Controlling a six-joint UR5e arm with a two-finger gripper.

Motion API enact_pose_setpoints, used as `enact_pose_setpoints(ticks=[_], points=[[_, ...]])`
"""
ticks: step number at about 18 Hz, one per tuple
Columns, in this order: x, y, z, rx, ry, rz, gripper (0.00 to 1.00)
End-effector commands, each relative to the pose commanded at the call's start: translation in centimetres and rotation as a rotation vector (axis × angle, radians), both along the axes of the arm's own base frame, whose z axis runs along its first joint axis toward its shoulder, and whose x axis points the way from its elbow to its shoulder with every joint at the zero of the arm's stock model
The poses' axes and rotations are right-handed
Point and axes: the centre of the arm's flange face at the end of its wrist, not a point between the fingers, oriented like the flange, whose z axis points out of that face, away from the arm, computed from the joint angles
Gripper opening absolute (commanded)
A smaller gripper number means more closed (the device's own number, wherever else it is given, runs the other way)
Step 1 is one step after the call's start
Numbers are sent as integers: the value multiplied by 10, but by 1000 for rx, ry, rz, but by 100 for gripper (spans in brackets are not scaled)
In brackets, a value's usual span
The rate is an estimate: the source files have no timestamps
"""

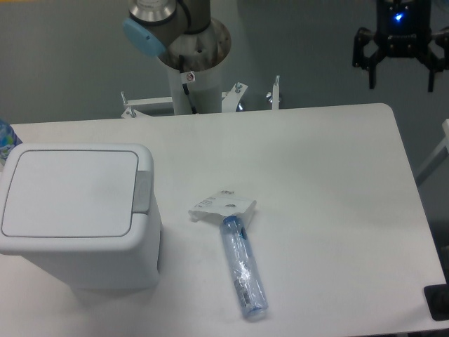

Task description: Open the trash can

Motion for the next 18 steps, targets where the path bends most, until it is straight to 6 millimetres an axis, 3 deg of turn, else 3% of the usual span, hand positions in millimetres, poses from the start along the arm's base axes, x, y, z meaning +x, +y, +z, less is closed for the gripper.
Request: enact_pose_setpoints(ticks=[9, 18], points=[[6, 8, 2, 15, -6, 11, 100], [62, 88, 2, 149, -95, 197, 100]])
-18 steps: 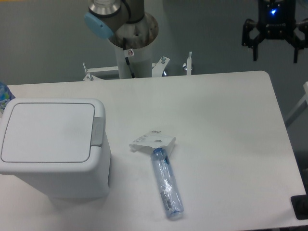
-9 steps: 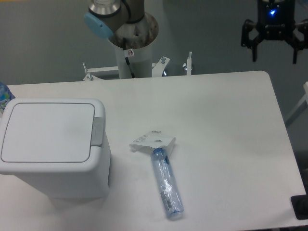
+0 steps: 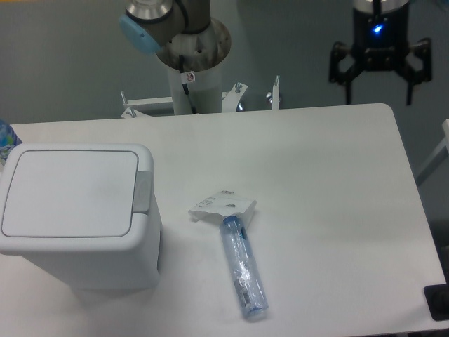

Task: Open the trash can
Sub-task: 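Move the open gripper toward the trash can lid edge and lower it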

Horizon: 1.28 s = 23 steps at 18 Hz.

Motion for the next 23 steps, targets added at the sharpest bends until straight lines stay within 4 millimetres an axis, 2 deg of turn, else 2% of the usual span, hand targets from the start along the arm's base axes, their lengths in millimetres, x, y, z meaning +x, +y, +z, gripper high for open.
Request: enact_pose_setpoints(ticks=[5, 9, 14, 20, 23], points=[[37, 44, -4, 77, -77, 111, 100], [65, 72, -3, 190, -191, 189, 100], [102, 109, -15, 225, -291, 234, 100], [123, 142, -29, 237, -358, 235, 100], [123, 148, -29, 278, -353, 272, 100]])
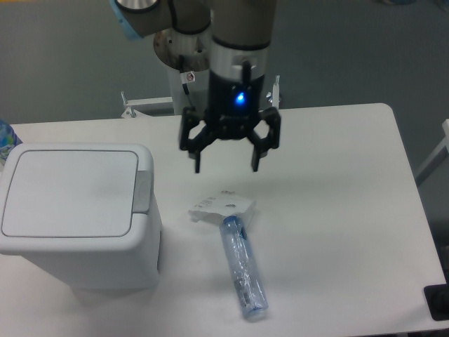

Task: Open the trash can
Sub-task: 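Move the open gripper toward the trash can lid edge and lower it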

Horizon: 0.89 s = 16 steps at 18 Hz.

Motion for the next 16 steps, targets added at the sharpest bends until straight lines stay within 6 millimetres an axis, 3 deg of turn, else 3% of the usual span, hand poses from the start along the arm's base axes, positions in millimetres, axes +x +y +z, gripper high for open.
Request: enact_pose_setpoints(ticks=[16], points=[[34, 30, -21, -13, -57, 0, 100]])
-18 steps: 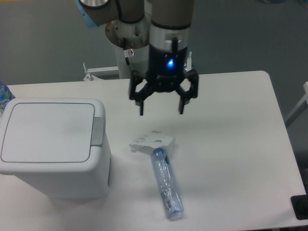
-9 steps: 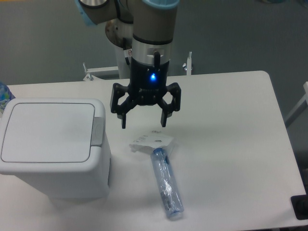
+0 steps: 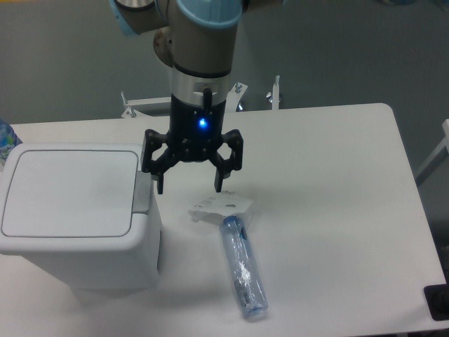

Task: Open the trash can
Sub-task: 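Move the open gripper toward the trash can lid edge and lower it, then press the gripper finger down on the lid's push button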

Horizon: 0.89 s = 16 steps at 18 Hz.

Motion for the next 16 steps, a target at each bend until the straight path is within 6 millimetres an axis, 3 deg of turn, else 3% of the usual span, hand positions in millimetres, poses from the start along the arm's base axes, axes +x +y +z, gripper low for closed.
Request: enact_pose_setpoints(ticks=[16], points=[[10, 8, -15, -23, -14, -19, 100]])
